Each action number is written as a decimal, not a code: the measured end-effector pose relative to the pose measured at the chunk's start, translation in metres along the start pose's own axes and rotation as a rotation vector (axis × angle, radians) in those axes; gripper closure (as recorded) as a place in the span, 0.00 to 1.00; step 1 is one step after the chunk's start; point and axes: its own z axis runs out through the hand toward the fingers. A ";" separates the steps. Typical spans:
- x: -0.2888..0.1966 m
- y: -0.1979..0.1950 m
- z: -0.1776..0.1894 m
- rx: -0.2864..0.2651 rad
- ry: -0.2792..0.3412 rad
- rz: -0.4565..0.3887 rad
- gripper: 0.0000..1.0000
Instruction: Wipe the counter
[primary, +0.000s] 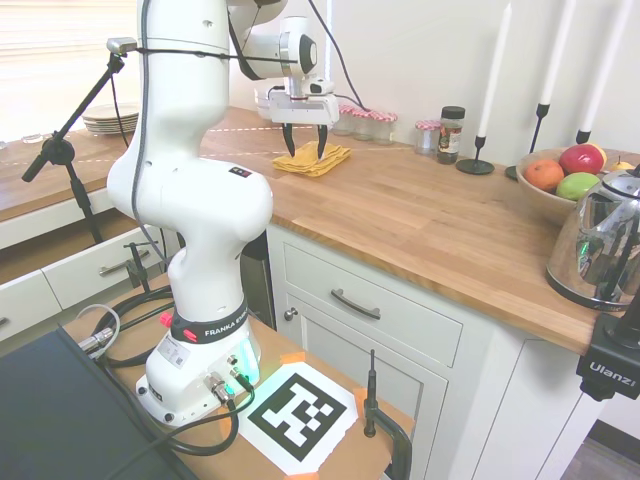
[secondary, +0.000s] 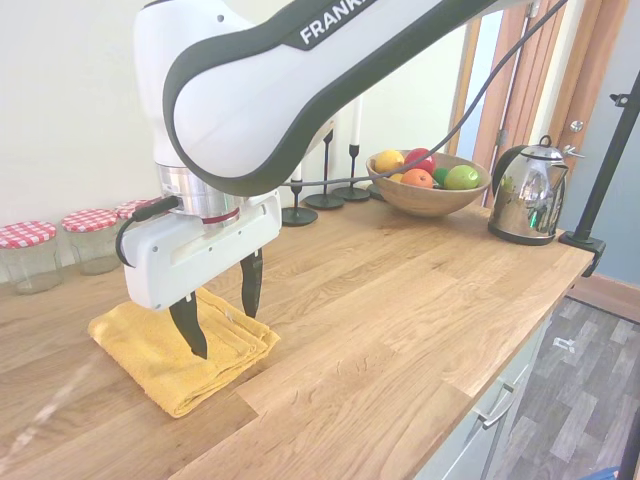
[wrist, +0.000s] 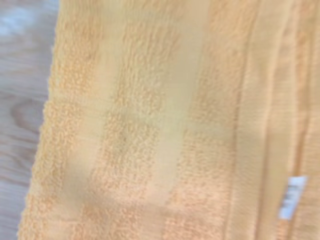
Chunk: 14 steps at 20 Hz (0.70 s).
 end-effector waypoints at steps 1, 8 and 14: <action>0.001 -0.001 0.003 -0.003 -0.003 0.000 0.00; 0.007 -0.003 0.022 -0.022 -0.022 0.007 0.00; 0.007 -0.004 0.024 -0.023 -0.024 0.006 1.00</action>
